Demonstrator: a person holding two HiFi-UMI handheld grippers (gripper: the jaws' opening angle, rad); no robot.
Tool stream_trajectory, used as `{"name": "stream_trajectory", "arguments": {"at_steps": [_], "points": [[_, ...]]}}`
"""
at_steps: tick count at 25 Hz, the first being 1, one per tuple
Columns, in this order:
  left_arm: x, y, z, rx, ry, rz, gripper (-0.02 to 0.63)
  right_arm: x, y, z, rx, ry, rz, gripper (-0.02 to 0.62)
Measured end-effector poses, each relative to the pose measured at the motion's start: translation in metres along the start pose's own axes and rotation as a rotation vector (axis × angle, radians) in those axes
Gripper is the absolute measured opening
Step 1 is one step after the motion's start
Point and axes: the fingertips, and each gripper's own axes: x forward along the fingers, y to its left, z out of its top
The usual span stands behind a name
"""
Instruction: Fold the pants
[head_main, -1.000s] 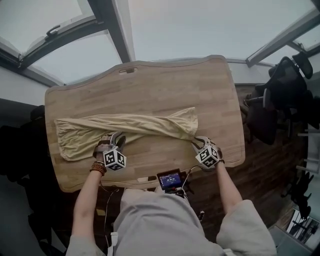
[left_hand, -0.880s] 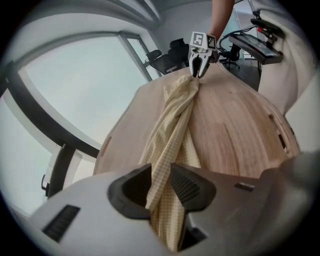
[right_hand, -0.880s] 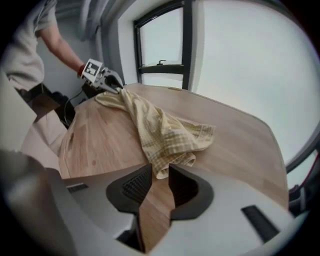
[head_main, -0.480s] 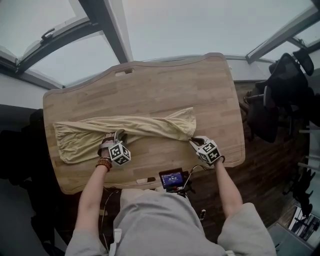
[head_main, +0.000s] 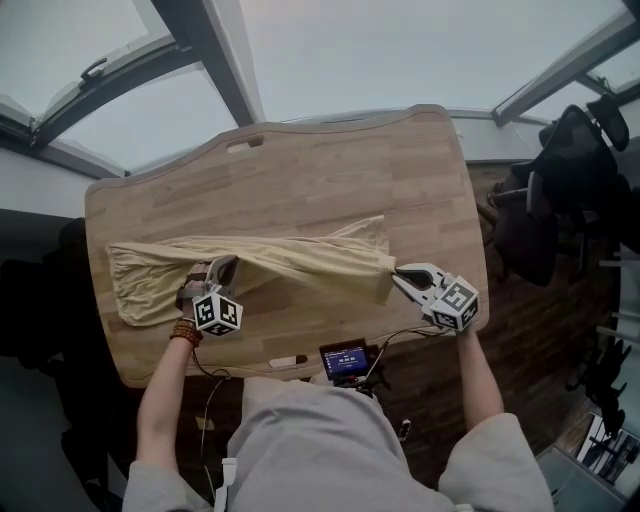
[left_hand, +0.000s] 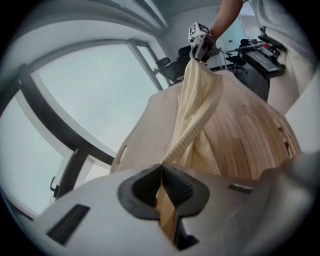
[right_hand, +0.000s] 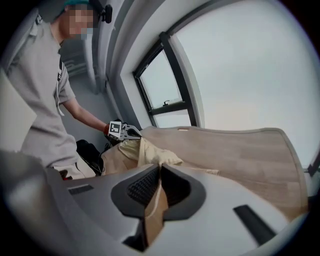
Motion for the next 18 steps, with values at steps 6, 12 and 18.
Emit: {"name": "stream_trajectory", "arguments": {"at_steps": [6,12,18], "points": [[-0.022,0.067,0.03,0.012,-0.081,0.115,0.014,-0.021,-0.048,0.081,0.015,-0.156,0.005,0.018],[0.022,0.129,0.017,-0.267,-0.006,0.138,0.017,0.015,-0.131,0.15,0.295,-0.243,0.052,0.018],[0.039,0.172,-0.015,-0.824,-0.079,0.168,0.153,0.069,-0.26,0.134,0.76,-0.347,-0.215,0.118]]}}
